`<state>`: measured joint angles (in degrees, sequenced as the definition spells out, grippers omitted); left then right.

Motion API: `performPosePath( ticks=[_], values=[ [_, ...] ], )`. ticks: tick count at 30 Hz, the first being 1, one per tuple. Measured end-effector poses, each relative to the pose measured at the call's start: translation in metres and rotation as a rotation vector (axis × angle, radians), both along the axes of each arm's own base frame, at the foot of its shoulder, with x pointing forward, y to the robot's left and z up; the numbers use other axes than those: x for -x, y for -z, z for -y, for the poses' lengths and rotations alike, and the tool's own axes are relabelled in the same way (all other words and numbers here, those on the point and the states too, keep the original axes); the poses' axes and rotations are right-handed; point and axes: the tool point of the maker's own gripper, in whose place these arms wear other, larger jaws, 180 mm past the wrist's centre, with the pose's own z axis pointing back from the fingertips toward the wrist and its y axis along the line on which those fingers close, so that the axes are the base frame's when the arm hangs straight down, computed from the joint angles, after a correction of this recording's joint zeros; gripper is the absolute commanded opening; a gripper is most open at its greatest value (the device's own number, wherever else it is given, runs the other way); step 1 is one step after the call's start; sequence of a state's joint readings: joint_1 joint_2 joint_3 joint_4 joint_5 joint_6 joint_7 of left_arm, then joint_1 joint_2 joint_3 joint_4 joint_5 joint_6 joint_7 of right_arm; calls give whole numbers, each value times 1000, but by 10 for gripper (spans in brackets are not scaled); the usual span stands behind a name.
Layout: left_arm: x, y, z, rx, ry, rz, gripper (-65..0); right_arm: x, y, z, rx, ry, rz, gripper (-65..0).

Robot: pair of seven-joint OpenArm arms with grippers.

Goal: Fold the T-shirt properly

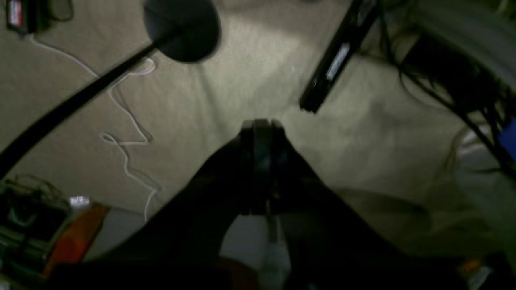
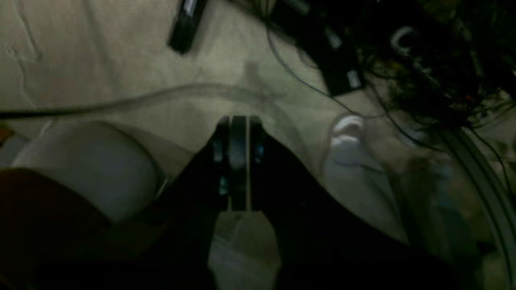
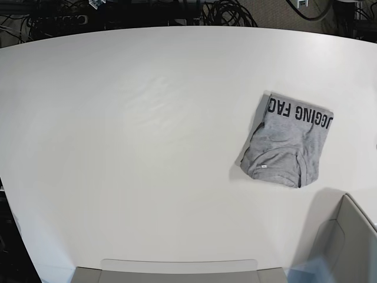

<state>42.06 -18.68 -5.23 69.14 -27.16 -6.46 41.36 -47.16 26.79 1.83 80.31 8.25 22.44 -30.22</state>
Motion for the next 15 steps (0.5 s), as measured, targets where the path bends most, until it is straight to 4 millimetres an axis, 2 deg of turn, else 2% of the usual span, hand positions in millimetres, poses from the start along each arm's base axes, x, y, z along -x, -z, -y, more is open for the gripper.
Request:
performPosePath(
  ticks=[1,4,7,10,13,15],
  values=[
    [-4,9,3,15,-8,9,-650,-1,9,0,-18,9,1,-642],
    [-10,28,0,-12,5,45,-650,7,33,17,4,-12,-49,-642],
    [1,44,2,-22,35,18,-650,-7,55,39,33,40,-22,-641],
    [5,61,17,-3,69,0,-650,-11,75,49,28,89,5,-641],
    [-1,76,34,22,99,17,-650,8,88,53,25,80,-24,-642],
    [-10,83,37,18,134,48,-650,18,92,47,1,59,-37,-642]
  ],
)
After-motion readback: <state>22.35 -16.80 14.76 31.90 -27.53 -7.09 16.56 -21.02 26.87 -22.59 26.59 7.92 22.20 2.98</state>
